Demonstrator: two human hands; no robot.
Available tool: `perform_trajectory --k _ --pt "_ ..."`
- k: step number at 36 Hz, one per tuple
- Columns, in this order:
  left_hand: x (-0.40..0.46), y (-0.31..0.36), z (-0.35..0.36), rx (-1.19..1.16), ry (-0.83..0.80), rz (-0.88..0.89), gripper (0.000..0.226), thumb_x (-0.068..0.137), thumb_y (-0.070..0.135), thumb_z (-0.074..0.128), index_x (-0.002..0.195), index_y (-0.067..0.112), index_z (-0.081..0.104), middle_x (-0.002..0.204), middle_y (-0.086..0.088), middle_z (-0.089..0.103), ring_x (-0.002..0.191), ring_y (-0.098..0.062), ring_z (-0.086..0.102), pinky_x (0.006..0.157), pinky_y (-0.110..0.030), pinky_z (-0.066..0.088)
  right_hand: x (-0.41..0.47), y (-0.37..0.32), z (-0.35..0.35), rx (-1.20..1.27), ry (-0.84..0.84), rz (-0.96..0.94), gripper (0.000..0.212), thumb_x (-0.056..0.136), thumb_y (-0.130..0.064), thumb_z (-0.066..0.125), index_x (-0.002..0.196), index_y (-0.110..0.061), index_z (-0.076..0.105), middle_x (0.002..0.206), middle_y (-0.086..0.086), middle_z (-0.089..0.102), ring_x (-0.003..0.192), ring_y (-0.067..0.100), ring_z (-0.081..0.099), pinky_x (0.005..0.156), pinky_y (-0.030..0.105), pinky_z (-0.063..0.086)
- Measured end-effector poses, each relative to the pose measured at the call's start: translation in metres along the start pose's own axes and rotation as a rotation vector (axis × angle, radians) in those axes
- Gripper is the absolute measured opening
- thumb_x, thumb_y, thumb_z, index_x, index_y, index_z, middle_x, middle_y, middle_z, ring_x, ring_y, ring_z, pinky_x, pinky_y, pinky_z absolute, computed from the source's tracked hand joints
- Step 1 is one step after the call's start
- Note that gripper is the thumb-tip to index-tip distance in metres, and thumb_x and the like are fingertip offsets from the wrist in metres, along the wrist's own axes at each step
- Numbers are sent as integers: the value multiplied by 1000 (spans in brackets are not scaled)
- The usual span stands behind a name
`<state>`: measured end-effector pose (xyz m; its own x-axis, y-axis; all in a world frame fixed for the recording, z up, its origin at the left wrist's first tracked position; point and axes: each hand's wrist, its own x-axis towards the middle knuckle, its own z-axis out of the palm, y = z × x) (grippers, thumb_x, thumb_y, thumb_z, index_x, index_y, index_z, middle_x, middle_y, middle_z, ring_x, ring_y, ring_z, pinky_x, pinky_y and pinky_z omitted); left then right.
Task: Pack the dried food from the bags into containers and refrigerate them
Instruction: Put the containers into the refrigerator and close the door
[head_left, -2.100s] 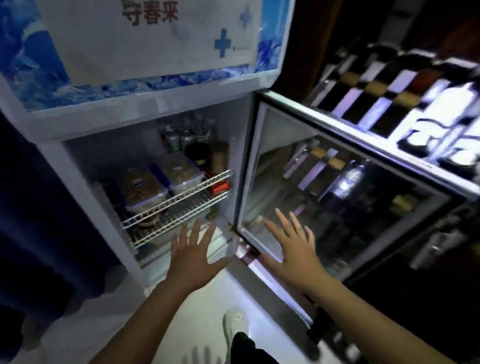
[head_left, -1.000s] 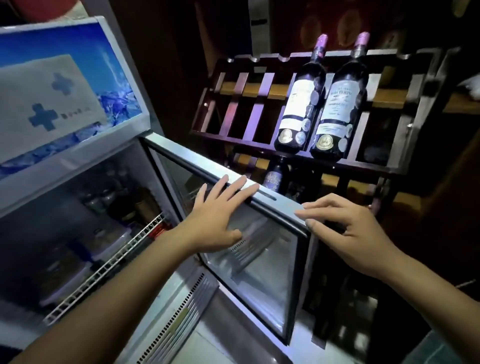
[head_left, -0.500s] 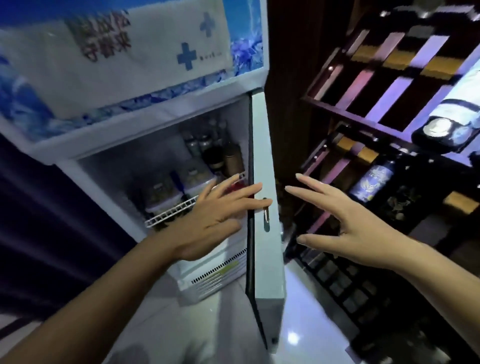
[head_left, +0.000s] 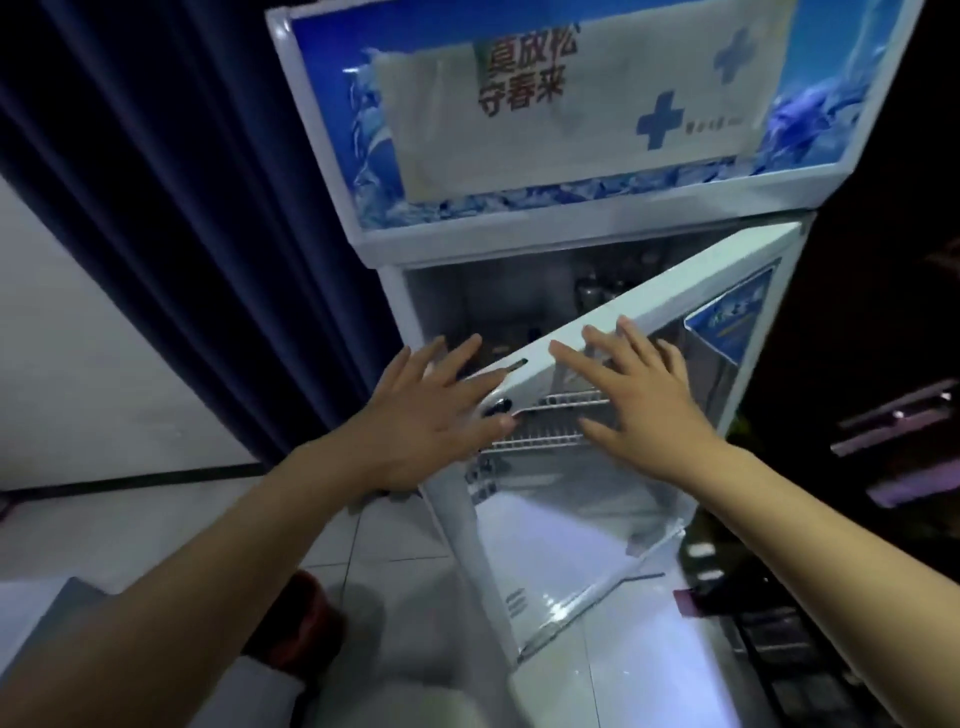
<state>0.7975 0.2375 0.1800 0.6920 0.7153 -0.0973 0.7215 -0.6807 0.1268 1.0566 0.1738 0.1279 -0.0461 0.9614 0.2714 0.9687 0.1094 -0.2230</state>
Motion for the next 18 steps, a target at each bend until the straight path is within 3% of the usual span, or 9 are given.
perform_trajectory --k 4,11,18 --pt "-5 -14 16 19 166 -162 95 79 93 6 159 40 7 167 8 -16 151 -14 -19 121 -41 -17 32 -7 18 9 46 8 84 88 -47 64 154 -49 13 166 -2 14 153 28 -5 117 65 10" --pt "17 -35 39 194 383 -305 91 91 68 47 161 18 14 160 -15 22 145 -36 17 122 -52 9 78 -12 45 -58 41 53 93 89 -50 61 154 -48 -6 167 -5 0 152 29 -13 113 70 12" --pt "53 -80 60 173 415 -287 96 92 63 48 161 22 -5 168 -12 -9 154 -35 -11 124 -53 -5 114 -13 60 -155 13 89 100 88 -59 56 153 -43 -18 166 -6 -18 150 32 -20 113 71 9"
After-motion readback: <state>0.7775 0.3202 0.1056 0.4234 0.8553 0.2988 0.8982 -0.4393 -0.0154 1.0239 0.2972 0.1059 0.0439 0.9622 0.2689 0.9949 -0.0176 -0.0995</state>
